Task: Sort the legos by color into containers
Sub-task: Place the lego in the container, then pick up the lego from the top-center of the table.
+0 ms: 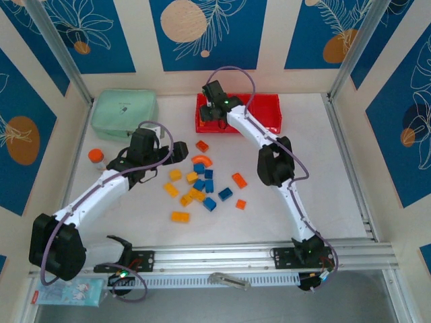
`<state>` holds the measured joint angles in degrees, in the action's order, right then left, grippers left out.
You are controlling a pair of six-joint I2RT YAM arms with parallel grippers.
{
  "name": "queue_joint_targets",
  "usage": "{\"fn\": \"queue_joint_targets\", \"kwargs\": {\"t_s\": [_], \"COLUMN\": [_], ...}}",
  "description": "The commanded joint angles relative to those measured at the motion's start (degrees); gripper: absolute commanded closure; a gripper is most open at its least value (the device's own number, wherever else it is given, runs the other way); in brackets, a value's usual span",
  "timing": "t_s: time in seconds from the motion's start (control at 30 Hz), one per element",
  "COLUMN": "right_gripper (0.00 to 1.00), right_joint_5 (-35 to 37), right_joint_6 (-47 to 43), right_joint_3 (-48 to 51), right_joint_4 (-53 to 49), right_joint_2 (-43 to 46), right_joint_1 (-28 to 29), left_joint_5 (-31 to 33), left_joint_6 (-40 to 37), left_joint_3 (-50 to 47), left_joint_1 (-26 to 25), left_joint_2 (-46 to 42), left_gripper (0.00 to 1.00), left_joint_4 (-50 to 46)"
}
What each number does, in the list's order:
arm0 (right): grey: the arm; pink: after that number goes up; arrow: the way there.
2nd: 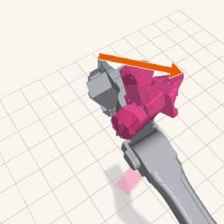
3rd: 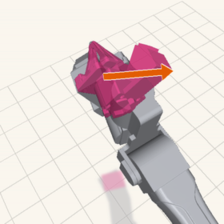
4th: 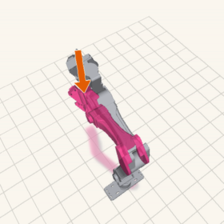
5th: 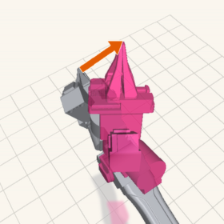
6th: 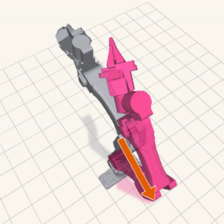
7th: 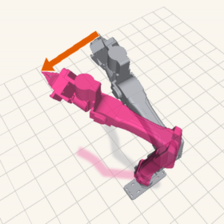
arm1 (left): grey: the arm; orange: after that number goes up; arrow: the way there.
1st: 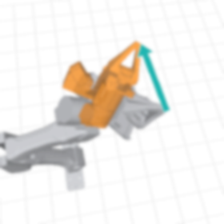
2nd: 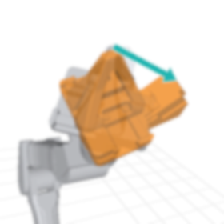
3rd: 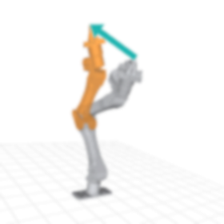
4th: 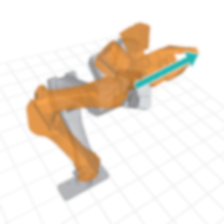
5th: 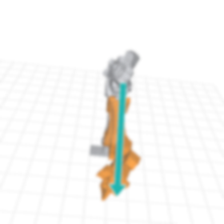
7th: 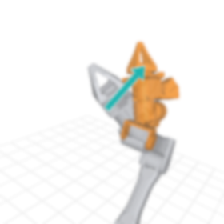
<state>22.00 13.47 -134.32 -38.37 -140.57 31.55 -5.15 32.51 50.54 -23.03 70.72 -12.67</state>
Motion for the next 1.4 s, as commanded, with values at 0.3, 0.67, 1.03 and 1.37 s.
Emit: {"fn": "queue_joint_targets", "kwargs": {"t_s": [0.3, 0.67, 1.03, 1.37], "right_gripper": [0.41, 0.31, 0.23, 0.23], "right_joint_5": [-3.86, -6.82, -7.71, -7.18], "right_joint_6": [4.51, 11.09, 1.75, -3.02], "right_joint_3": [21.15, 39.17, 33.75, 23.8], "right_joint_4": [4.15, 5.06, 7.59, 5.34], "right_joint_2": [20.12, 26.78, 15.75, 6.79], "right_joint_1": [2.05, 6.02, 5.85, 5.01], "left_joint_5": [-2.35, -2.5, 0.11, 2.14], "left_joint_6": [1.45, 4.28, 8.28, 8.88], "left_joint_3": [-3.16, -9.37, -13.75, -14.06], "left_joint_1": [0.53, 0.5, 0.46, 0.52], "left_joint_2": [-7.56, -14.78, -15.66, -15.41], "left_gripper": [0.01, 0.01, 0.01, 0.01], "left_joint_4": [-2.48, -5.66, -3.27, -3.23]}}
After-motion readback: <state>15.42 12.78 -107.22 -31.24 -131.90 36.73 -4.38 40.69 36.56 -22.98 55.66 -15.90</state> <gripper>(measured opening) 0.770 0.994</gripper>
